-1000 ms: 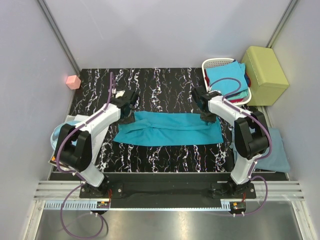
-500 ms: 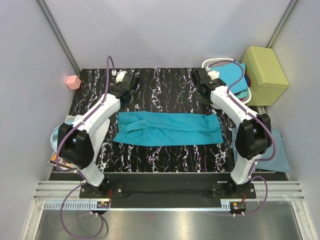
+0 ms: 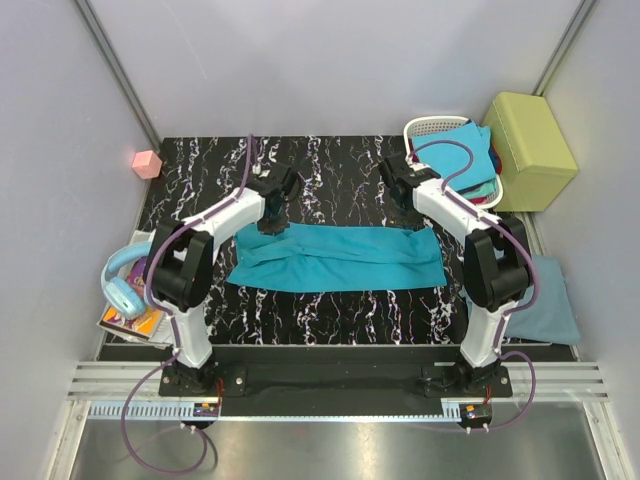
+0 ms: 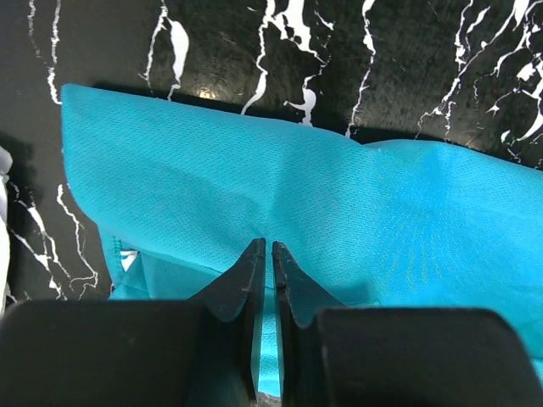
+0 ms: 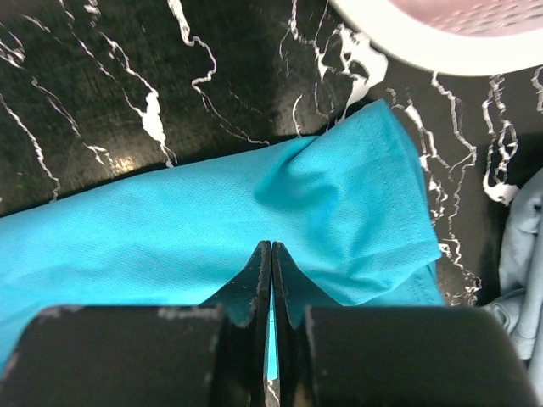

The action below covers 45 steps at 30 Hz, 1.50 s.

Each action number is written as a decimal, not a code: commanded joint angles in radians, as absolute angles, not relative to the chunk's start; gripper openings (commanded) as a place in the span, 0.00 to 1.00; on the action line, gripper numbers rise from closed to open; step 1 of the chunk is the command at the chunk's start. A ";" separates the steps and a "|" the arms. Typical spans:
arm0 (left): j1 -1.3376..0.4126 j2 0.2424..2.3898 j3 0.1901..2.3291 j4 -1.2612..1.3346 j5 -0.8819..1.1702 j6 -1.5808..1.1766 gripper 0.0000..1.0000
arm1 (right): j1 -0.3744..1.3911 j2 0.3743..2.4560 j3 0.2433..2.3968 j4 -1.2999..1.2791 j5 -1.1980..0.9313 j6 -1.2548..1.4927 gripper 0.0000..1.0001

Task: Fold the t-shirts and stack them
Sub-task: Fold the other side of the tshirt into a rectangle

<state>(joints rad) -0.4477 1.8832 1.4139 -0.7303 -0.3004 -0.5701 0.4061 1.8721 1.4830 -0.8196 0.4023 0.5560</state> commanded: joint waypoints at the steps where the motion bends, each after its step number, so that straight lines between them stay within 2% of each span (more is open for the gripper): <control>1: -0.449 1.873 1.398 -0.693 -0.264 -0.549 0.11 | 0.411 1.893 1.467 -0.821 0.362 0.583 0.06; 12: -0.440 1.970 1.359 -0.722 -0.227 -0.554 0.11 | 0.413 1.896 1.417 -0.828 0.330 0.594 0.09; 18: -0.345 1.987 1.321 -0.762 -0.227 -0.574 0.10 | 0.413 1.856 1.402 -0.828 0.330 0.592 0.10; 30: -0.241 1.921 1.285 -0.804 -0.310 -0.555 0.10 | 0.411 1.835 1.408 -0.828 0.324 0.583 0.10; 34: -0.244 1.866 1.290 -0.805 -0.327 -0.572 0.13 | 0.411 1.821 1.408 -0.816 0.311 0.571 0.08; 38: -0.294 1.668 1.281 -0.755 -0.351 -0.574 0.30 | 0.416 1.735 1.408 -0.753 0.290 0.561 0.09; 40: -0.317 1.608 1.290 -0.730 -0.350 -0.566 0.52 | 0.419 1.735 1.437 -0.755 0.278 0.557 0.11; 42: -0.350 1.551 1.322 -0.726 -0.341 -0.555 0.65 | 0.425 1.750 1.503 -0.768 0.253 0.557 0.16; 45: -0.388 1.532 1.356 -0.723 -0.287 -0.548 0.72 | 0.443 1.796 1.589 -0.775 0.232 0.546 0.21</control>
